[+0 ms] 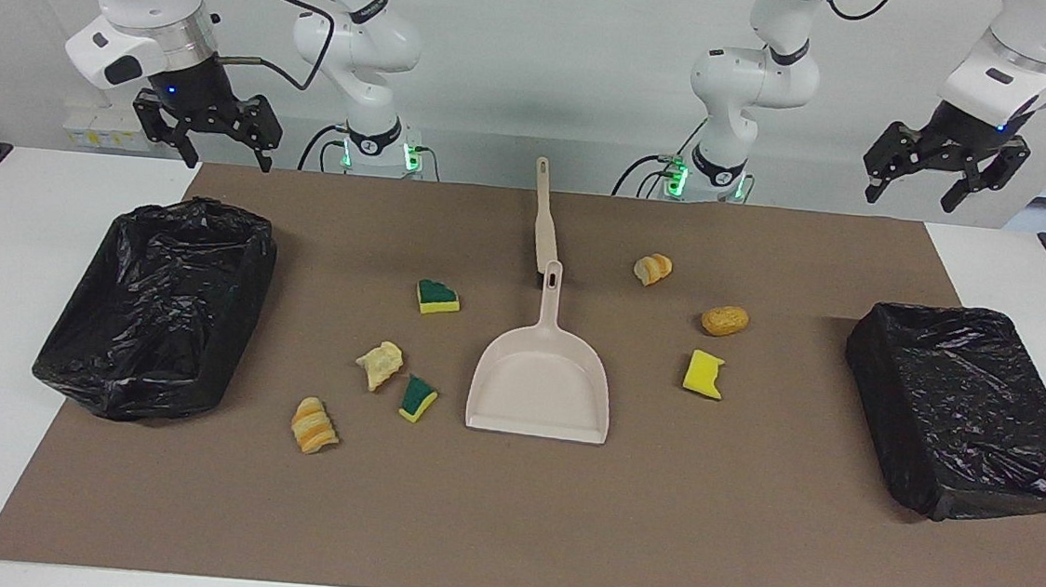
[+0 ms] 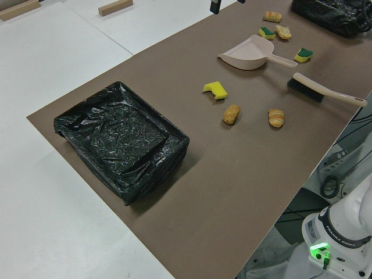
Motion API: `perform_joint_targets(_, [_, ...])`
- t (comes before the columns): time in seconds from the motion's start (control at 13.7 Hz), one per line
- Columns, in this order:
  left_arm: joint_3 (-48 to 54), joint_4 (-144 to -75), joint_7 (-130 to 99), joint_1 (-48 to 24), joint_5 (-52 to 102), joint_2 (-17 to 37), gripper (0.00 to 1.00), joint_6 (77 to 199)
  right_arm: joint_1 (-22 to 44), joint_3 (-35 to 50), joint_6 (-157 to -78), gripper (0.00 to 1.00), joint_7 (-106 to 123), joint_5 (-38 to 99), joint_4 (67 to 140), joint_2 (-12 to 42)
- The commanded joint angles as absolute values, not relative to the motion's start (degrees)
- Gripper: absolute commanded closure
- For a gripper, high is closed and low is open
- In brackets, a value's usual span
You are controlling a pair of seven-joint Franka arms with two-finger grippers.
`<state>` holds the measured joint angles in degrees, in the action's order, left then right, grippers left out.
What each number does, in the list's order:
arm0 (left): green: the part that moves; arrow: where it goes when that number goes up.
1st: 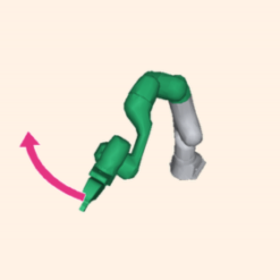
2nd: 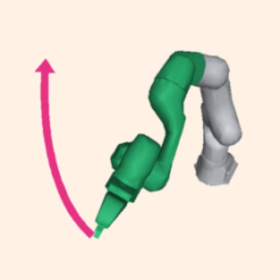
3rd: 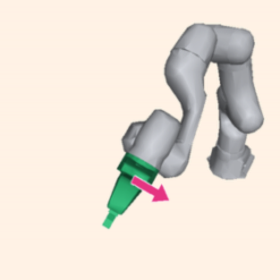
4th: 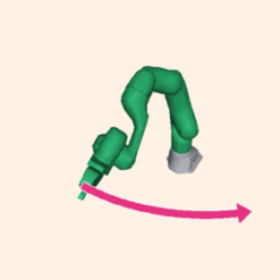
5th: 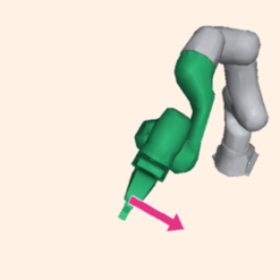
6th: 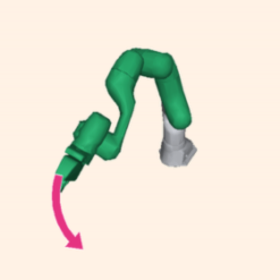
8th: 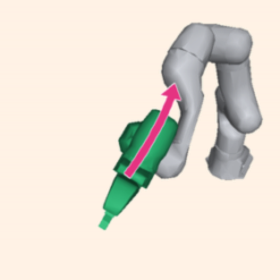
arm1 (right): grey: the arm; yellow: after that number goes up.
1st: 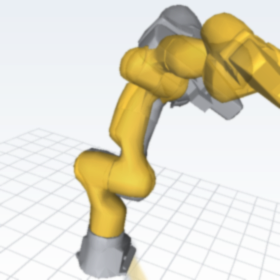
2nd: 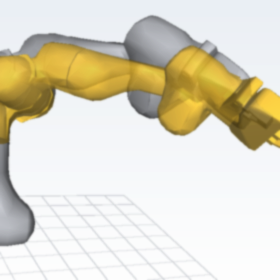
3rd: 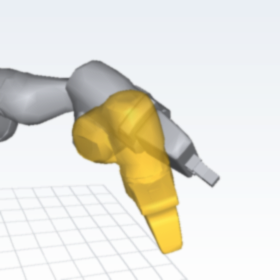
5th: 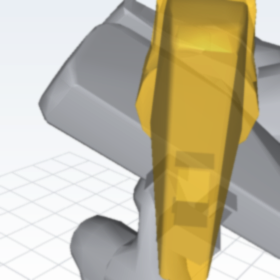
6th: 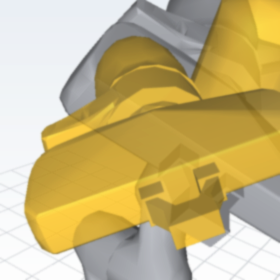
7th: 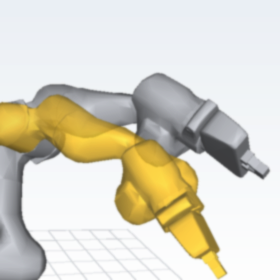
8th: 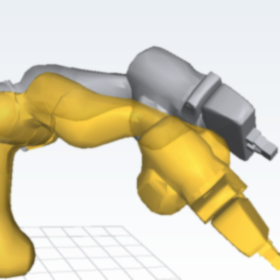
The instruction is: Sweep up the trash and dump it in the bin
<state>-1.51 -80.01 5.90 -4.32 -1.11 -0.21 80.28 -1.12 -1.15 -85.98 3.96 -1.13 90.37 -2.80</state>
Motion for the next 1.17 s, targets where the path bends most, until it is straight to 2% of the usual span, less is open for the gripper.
perform_joint_targets(0.0, [-1.0, -81.4, 5.5, -3.7, -1.7, -1.4, 0.00, 79.5, -1.8, -1.1, -88.8, 0.00, 2.6, -0.7, 92.3, -4.0])
perform_joint_targets(0.73, [0.4, -83.1, 5.4, -4.9, -1.1, -2.9, 0.00, 79.2, -1.8, -1.1, -88.2, 0.00, 3.7, -0.5, 92.5, -4.7])
perform_joint_targets(0.88, [0.7, -85.4, 5.4, -6.3, -1.1, -4.1, 0.00, 79.8, -0.9, -0.8, -89.3, 0.00, 4.7, -0.5, 95.3, -6.4])
perform_joint_targets(1.1, [0.9, -89.8, 5.4, -9.1, 0.1, -5.4, 0.00, 81.5, 0.8, -0.5, -92.6, 0.00, 3.6, 0.4, 96.8, -6.0])
